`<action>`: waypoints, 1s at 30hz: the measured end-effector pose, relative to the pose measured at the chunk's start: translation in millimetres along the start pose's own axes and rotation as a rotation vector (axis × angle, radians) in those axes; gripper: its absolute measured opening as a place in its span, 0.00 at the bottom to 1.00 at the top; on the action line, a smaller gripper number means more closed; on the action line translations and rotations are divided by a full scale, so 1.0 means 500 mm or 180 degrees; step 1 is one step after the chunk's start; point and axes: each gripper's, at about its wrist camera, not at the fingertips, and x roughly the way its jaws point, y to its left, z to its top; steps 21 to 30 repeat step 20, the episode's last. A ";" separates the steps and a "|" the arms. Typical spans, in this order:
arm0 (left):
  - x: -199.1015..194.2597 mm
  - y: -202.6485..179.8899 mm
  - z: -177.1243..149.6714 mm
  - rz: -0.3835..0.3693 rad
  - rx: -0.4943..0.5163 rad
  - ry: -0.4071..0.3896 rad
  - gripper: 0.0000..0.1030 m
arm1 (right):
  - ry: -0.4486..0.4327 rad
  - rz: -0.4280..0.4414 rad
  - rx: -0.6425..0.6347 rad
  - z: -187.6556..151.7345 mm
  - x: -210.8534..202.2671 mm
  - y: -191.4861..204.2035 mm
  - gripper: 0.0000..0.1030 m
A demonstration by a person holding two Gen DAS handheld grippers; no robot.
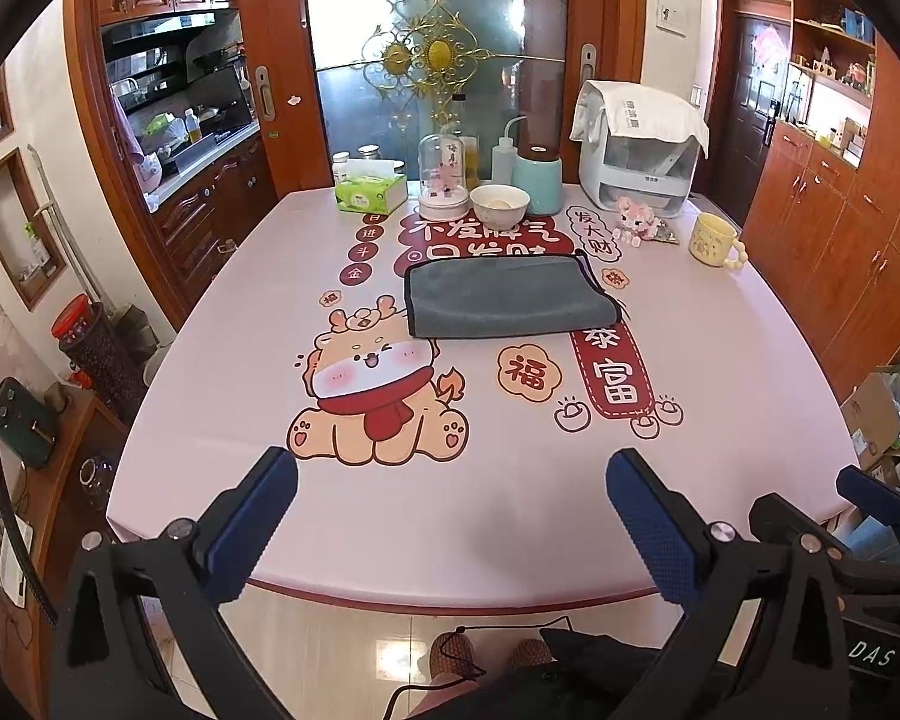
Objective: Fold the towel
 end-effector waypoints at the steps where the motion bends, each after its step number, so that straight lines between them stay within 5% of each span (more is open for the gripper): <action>1: 0.000 0.000 0.000 0.0001 -0.0001 0.0001 0.99 | 0.0003 -0.0001 0.0000 0.000 0.001 0.000 1.00; 30: 0.001 -0.008 -0.010 -0.0004 0.0030 0.0007 0.99 | 0.0010 -0.0004 0.0001 -0.001 0.003 -0.005 1.00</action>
